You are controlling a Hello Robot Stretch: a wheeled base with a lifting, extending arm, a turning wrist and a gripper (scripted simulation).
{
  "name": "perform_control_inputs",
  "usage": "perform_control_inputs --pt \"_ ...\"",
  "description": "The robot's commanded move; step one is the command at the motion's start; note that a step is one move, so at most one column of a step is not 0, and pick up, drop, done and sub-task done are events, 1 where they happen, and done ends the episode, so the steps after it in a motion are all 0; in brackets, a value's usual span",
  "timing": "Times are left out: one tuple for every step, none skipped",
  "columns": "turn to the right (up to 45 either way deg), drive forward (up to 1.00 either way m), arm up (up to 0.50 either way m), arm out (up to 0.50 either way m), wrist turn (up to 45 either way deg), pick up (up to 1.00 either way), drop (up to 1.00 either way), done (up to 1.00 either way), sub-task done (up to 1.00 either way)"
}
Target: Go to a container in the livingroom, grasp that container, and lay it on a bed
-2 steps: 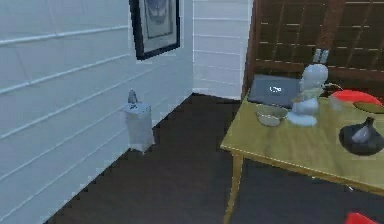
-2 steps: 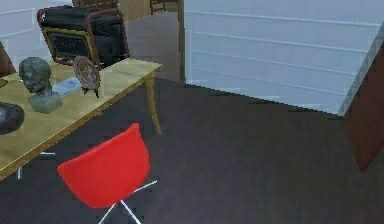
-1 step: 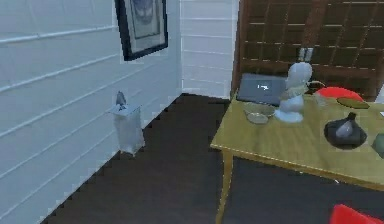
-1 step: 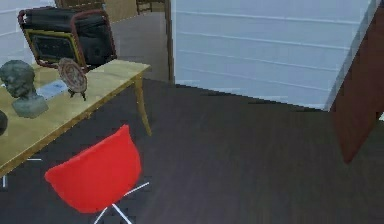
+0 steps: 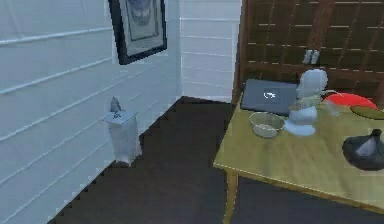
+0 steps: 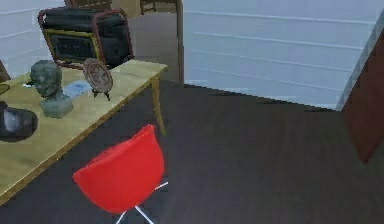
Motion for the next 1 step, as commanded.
perform_control_inputs --pt "-45.0 0.00 0.00 0.00 0.0 0.00 0.00 0.00 0.00"
